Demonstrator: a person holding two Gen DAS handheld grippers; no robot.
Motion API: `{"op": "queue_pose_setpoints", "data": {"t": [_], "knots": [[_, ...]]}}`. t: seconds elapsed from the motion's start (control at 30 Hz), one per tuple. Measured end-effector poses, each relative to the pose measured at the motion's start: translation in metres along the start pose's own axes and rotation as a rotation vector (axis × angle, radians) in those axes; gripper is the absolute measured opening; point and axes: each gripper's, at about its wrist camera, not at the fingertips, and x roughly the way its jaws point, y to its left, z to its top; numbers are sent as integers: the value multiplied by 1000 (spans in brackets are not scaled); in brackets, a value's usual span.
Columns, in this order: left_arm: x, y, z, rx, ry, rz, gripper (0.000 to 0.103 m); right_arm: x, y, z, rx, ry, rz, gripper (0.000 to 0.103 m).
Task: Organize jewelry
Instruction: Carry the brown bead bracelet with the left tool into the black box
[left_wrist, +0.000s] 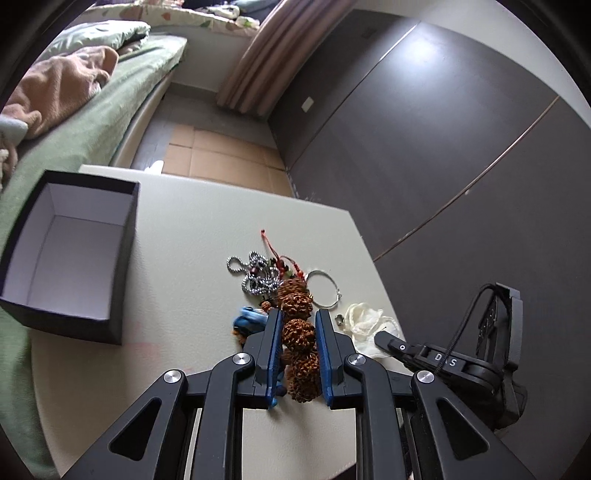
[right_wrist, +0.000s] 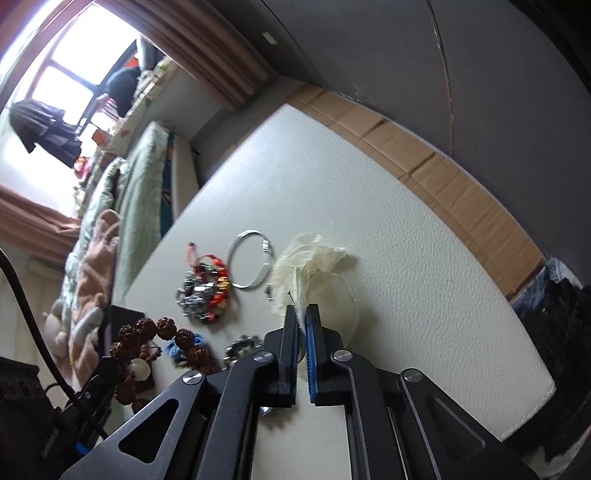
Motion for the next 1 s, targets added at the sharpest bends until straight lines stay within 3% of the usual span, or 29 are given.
{"op": "queue_pose_setpoints", "data": {"t": [0.27,0.6,1.0], "knots": [[-19,21,3,-46,-10,-5,19,-20,15,-15,-61,-36,54,5],[-59,26,14,-26,-148,26,19,-29,64,-16,-181,-81,150,5],[-104,55,35,-63,-305,55,19,-18,160,-16,-412,-82,292,5]]}}
